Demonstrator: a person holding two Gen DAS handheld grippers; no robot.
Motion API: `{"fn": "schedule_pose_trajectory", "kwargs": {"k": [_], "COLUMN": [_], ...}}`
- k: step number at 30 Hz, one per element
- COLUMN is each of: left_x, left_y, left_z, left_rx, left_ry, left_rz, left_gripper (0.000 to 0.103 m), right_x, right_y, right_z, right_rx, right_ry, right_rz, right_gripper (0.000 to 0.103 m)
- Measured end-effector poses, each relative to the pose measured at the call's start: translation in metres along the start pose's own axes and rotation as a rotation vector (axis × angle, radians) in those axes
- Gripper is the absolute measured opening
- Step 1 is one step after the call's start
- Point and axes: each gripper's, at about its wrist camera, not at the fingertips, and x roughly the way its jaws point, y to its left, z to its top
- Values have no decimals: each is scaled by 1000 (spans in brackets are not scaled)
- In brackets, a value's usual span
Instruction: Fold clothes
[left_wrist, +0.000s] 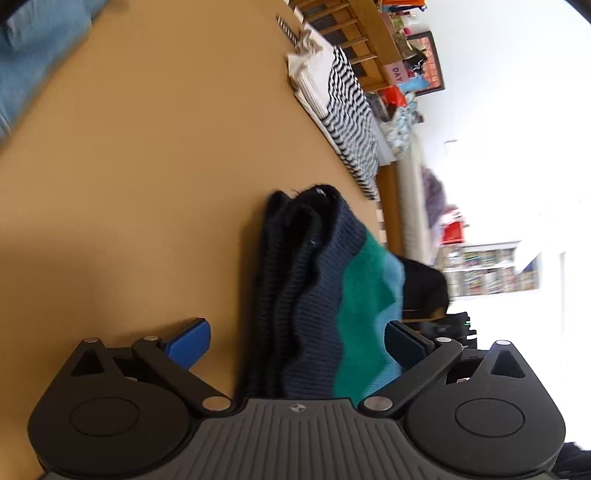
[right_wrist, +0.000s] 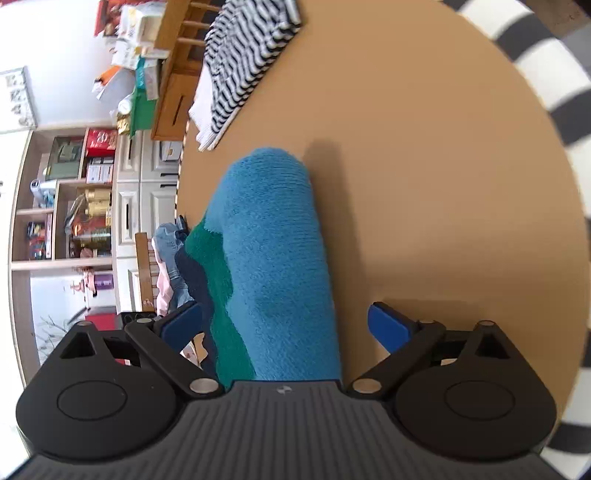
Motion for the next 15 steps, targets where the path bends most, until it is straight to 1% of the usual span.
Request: {"fn": "schedule_pose_trajectory", "kwargs": {"k": [2, 4, 6, 7, 8, 9, 10, 11, 12, 13, 14, 15], "left_x": [17, 36, 55, 65, 67, 69, 67, 65, 64, 62, 63, 64], "left_y": [-8, -18, -27, -32, -30, -29, -21, -14, -3, 8, 5, 2], "left_z": [2, 2, 3, 4, 5, 7, 7, 7, 5, 2, 0, -3], "left_rx": [32, 59, 85, 98, 89, 79, 48, 17, -26, -67, -42, -17], "left_ry": [39, 80, 121, 141, 139, 136, 125, 113, 101, 88, 75, 62], "left_rz": [-2, -7, -12, -15, -15, -16, -12, -9, -22, -34, -21, -8], "left_gripper": [102, 101, 100, 99, 96, 86, 68, 55, 36, 35, 35, 35], "right_x": [14, 32, 44, 46, 47, 46, 42, 38, 35, 33, 32, 33], "right_y": [5, 15, 25, 28, 30, 28, 26, 22, 18, 12, 6, 7], "right_z": [4, 6, 7, 8, 9, 10, 10, 10, 10, 10, 9, 7], "right_rx": [-16, -52, -81, -79, -77, -59, -44, -34, -25, 6, 35, 17], "right_ry": [31, 63, 77, 78, 78, 74, 69, 62, 56, 54, 51, 43], "right_rz": [21, 20, 18, 14, 11, 6, -10, -59, -107, -85, -64, -64], "right_gripper": [97, 97, 102, 102, 100, 98, 86, 53, 34, 31, 30, 29]}}
